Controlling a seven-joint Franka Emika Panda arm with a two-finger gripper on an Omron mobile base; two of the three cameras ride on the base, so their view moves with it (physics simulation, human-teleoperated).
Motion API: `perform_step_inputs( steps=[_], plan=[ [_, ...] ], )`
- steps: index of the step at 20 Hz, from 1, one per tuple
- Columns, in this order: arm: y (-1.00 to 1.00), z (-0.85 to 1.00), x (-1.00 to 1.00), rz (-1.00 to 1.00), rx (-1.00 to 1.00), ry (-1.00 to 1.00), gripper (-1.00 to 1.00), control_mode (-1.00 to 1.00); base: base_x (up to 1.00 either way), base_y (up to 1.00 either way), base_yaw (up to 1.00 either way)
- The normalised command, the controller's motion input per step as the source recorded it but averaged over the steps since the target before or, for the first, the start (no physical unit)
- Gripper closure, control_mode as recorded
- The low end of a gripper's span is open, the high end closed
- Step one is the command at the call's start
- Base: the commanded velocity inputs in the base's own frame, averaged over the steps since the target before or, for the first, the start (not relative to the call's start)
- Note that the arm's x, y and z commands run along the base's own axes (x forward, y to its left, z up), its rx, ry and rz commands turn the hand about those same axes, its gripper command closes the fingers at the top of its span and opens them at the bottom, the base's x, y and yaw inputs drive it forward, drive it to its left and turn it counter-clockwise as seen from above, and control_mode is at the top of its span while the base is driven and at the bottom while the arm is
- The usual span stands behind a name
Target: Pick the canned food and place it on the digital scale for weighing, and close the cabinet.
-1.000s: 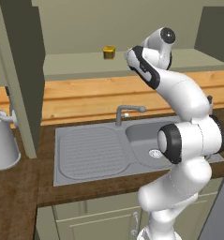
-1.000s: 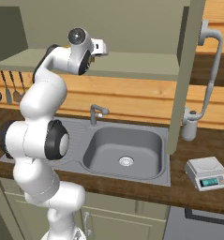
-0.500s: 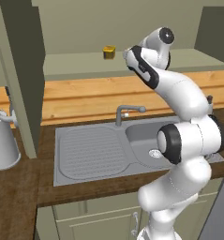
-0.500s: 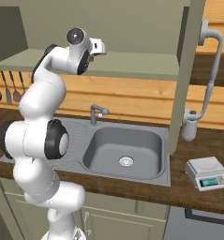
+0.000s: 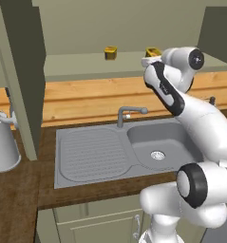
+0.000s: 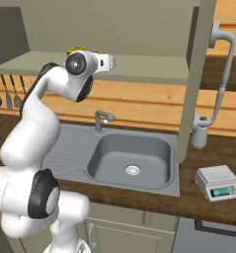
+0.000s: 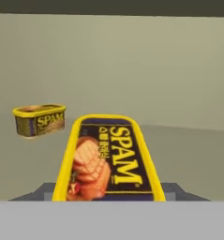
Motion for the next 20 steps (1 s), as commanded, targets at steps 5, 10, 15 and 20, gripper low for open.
perform_step_inputs(
  steps=[5,10,15,20],
  plan=[
    [-0.29,0.51,-1.00,-0.04,0.00,0.01,1.00,-1.00,0.00,0.00,0.00],
    [-0.41,0.14,-1.00,-0.07,0.00,0.11,1.00,-1.00,0.00,0.00,0.00],
    [-0.38,-0.03,-1.00,-0.13,0.02,0.21,1.00,-1.00,0.00,0.00,0.00],
    [-0.22,-0.23,-1.00,-0.19,0.06,0.16,1.00,-1.00,0.00,0.00,0.00]
  ],
)
